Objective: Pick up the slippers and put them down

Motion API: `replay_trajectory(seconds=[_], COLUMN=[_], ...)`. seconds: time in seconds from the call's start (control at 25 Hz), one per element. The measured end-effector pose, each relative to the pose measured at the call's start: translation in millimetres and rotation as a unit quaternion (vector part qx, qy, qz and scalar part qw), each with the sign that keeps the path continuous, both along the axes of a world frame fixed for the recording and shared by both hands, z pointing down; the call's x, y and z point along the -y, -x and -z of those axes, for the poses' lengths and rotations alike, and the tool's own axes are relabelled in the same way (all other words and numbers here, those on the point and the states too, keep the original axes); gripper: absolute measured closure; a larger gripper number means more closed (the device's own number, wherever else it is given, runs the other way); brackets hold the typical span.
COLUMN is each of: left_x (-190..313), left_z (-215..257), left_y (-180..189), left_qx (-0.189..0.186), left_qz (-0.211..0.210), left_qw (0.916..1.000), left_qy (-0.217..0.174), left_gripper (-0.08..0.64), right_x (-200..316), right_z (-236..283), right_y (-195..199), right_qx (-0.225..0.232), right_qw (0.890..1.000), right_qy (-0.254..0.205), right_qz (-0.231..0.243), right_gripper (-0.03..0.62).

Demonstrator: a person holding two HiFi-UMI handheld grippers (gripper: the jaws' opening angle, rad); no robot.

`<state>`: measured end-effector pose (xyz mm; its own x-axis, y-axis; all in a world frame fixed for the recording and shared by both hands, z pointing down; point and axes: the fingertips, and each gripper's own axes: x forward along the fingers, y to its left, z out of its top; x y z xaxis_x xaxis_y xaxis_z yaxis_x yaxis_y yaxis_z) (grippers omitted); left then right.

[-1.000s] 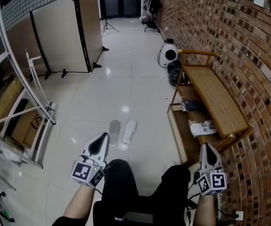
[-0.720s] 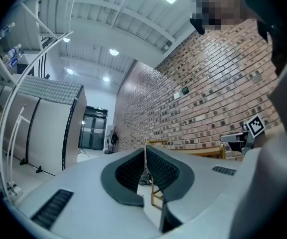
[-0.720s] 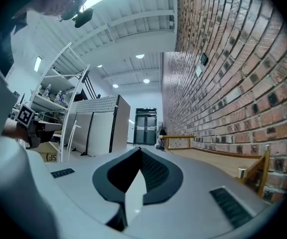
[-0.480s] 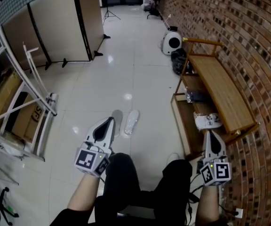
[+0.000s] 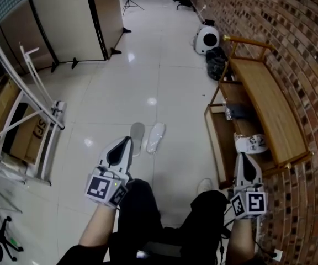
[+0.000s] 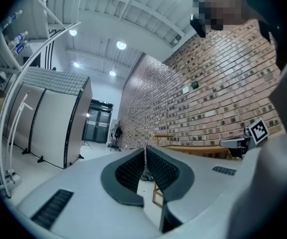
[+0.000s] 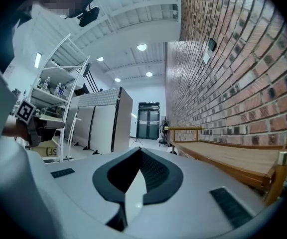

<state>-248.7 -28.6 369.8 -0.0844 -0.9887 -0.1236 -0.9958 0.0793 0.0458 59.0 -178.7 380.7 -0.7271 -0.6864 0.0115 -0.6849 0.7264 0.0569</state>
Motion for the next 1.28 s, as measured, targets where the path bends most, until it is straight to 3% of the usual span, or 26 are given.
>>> replay_trajectory(seconds=[0.2,0.84,1.04,1.28], left_x=[25.0,94.1,108.3,132.7], left_z=[12.8,40.7,35.3,35.4], left_y=[4.2,-5.8,-24.3,-71.9], left_qx=[0.007,0.022,0.012,0.013], left_qz=[-0.003,-0.068,-0.098,-0.154], left_qw=[0.9999,0.9971,0.9948,0.9875], left_qy=[-0.008,-0.028,-0.025,-0.030], left_gripper=[0.543,0.543,0.543,0.543], right_x=[13.5,46.1,36.1,23.6], right_z=[13.1,40.6,39.7,43.5], right_y=[1.5,-10.4,-37.1,-96.0], right_qx=[0.013,0.037,0.030,0.031], right_qw=[1.000,0.997,0.995,0.988], right_qy=[-0.010,-0.038,-0.039,-0.045], right_qz=[0.000,-0.052,-0.086,-0.146], right_gripper=[0.583,0.583,0.583,0.583])
